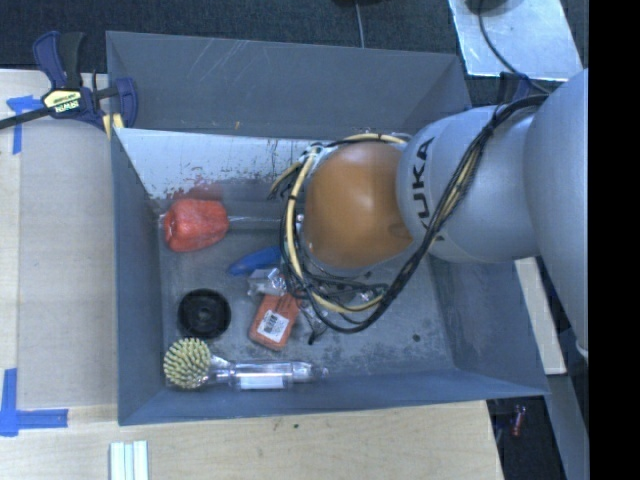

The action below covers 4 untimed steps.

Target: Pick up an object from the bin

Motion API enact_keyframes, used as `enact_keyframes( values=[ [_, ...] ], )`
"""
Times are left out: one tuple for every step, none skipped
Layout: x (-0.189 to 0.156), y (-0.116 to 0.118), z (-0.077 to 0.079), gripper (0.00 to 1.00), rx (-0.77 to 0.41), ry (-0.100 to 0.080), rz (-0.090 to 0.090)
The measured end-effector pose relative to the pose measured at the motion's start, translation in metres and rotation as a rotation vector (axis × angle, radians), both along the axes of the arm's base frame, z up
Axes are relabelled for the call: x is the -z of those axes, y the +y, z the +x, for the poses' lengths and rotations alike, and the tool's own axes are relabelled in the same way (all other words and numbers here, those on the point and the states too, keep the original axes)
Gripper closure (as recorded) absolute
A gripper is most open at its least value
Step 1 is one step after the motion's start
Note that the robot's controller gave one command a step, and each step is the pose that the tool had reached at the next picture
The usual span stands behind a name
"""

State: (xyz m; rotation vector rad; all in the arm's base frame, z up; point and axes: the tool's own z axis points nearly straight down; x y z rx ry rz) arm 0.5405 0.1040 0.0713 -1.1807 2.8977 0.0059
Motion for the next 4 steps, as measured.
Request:
enact_keyframes(
  values=[
    [0.0,0.0,0.0,1.0,0.001,0.0,0.0],
    [-0.005,0.0,0.0,1.0,0.002,-0.002,0.001],
    [-0.012,0.0,0.001,1.0,0.005,-0.007,0.003],
    [-0.037,0.0,-0.001,1.0,0.006,0.0,0.002]
  ],
)
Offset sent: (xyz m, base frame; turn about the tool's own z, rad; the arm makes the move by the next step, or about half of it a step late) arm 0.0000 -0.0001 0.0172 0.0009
